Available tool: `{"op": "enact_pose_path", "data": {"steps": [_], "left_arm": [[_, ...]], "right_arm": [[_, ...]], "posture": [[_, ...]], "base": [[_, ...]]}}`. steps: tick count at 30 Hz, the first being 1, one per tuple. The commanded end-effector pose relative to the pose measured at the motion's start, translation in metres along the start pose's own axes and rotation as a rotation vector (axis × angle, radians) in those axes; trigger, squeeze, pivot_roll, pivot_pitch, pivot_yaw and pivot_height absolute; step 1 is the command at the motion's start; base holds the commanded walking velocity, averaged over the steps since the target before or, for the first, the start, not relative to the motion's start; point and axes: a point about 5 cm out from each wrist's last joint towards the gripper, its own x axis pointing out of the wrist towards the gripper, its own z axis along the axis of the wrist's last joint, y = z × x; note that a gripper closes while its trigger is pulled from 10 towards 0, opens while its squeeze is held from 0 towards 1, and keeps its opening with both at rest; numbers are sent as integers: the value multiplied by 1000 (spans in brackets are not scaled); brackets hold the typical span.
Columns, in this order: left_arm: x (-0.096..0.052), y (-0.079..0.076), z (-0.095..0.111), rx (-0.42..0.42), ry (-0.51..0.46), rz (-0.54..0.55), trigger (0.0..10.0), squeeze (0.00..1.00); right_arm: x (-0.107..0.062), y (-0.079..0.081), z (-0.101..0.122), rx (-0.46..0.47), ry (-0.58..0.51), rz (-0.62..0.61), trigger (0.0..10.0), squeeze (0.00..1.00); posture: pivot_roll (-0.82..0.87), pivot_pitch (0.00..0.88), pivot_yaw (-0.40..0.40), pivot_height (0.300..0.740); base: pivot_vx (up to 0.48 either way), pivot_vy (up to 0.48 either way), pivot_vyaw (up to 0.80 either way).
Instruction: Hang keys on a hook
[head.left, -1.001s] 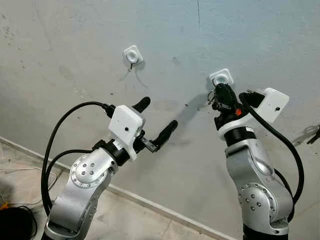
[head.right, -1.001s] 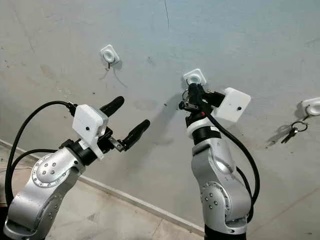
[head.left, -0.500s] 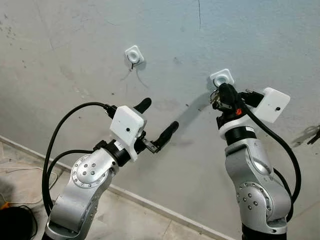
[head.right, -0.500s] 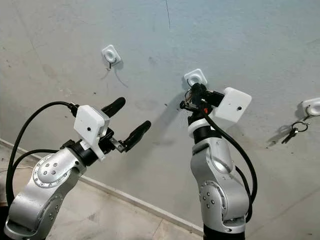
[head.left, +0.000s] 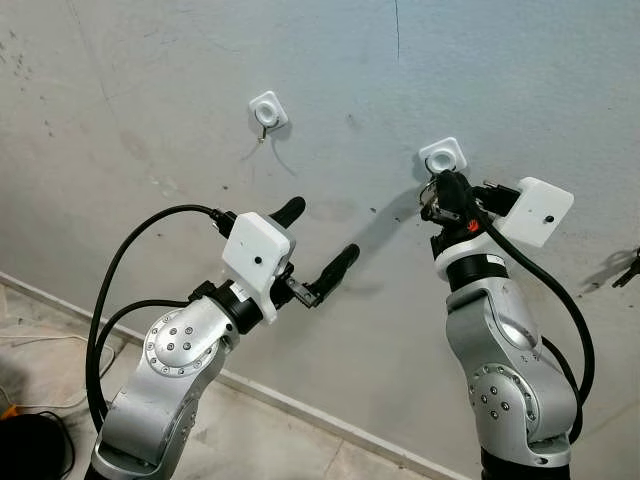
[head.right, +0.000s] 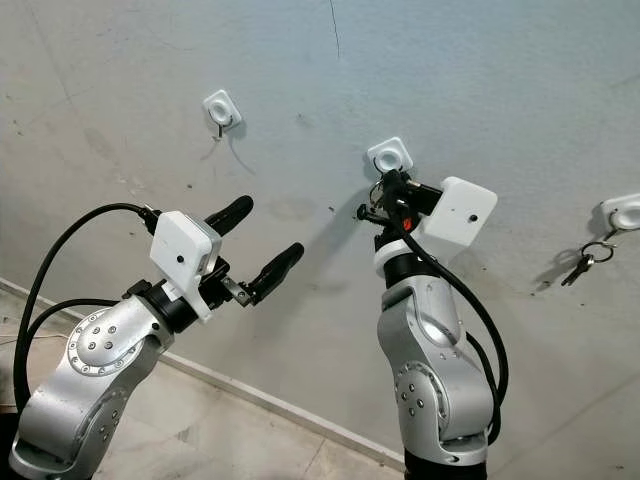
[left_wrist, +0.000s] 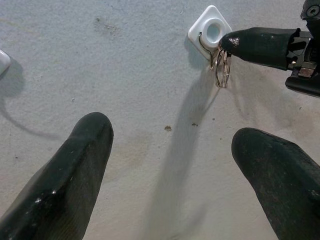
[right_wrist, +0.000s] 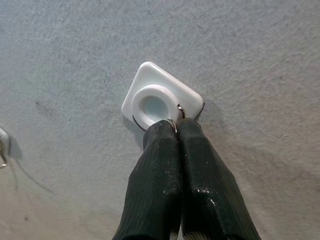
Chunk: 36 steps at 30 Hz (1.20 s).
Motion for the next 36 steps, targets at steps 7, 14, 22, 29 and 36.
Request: {"op": "enact_pose_path", "data": {"steps": [7, 14, 22, 29, 36], "left_arm": [[3, -2, 2, 3, 1, -21, 10000, 0], [3, -3, 1, 2, 5, -24, 10000, 0], [3, -3, 1, 2, 5, -24, 10000, 0], [3, -3, 1, 2, 5, -24, 10000, 0], [3, -3, 1, 2, 5, -24, 10000, 0]], "right_arm": [[0, 13, -10, 125, 44, 30, 10000, 0], [1, 21, -18, 147, 76, 88, 10000, 0], [1, 21, -18, 147, 76, 88, 10000, 0], [1, 21, -18, 147, 76, 88, 10000, 0], [1, 21, -18, 147, 76, 88, 10000, 0]], "posture": [[183, 0, -50, 740], [183, 0, -51, 740], [183, 0, -51, 740], [183, 0, -51, 740], [183, 0, -51, 740]], "base": [[0, 0, 0], [0, 0, 0], [0, 0, 0], [0, 0, 0], [0, 0, 0]]}}
